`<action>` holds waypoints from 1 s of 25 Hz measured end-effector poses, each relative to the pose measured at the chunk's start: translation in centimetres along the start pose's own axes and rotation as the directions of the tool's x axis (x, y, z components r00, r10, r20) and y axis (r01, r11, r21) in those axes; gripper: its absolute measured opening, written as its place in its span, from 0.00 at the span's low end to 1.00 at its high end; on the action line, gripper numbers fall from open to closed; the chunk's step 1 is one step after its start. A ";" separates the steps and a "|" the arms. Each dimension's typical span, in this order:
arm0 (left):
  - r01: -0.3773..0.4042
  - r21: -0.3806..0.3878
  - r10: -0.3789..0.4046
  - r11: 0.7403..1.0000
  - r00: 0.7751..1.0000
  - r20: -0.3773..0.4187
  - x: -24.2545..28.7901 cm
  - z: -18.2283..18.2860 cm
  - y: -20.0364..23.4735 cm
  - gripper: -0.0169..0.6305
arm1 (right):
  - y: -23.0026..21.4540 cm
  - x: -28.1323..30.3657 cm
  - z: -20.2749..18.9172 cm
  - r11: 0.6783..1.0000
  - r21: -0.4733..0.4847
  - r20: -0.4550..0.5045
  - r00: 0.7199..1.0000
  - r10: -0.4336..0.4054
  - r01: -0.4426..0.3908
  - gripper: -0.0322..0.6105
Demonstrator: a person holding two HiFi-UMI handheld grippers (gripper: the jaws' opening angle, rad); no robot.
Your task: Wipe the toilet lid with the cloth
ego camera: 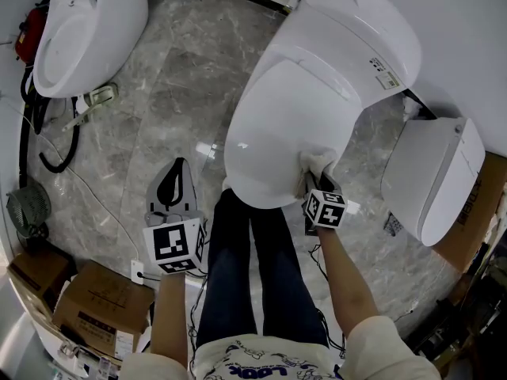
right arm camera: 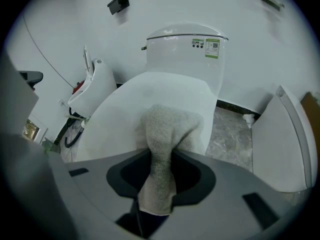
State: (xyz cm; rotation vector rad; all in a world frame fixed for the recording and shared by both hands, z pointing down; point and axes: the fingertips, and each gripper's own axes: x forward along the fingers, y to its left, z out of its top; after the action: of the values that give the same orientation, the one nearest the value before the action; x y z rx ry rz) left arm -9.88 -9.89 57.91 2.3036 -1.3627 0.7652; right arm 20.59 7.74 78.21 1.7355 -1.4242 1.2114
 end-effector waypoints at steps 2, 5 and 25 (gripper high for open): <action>-0.001 0.001 0.001 1.000 1.000 0.002 -0.4 -0.2 0.2 0.05 | 1.0 -0.2 -0.7 1.000 -0.007 -0.007 1.000 0.009 -0.009 0.22; -0.003 0.000 0.003 1.000 1.000 0.001 -0.9 -0.5 0.4 0.05 | 2.8 -0.5 -2.1 0.999 -0.033 -0.025 0.999 0.027 -0.028 0.22; -0.017 -0.014 0.017 1.000 1.000 0.022 -2.9 0.0 1.4 0.05 | 9.5 -2.7 -5.8 0.980 -0.140 -0.122 0.985 0.122 -0.139 0.22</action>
State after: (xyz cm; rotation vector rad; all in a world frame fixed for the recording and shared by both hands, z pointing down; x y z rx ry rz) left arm -12.26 -8.54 56.13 2.2996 -1.3942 0.7354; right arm 9.78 11.46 77.17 1.4703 -1.5389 1.2185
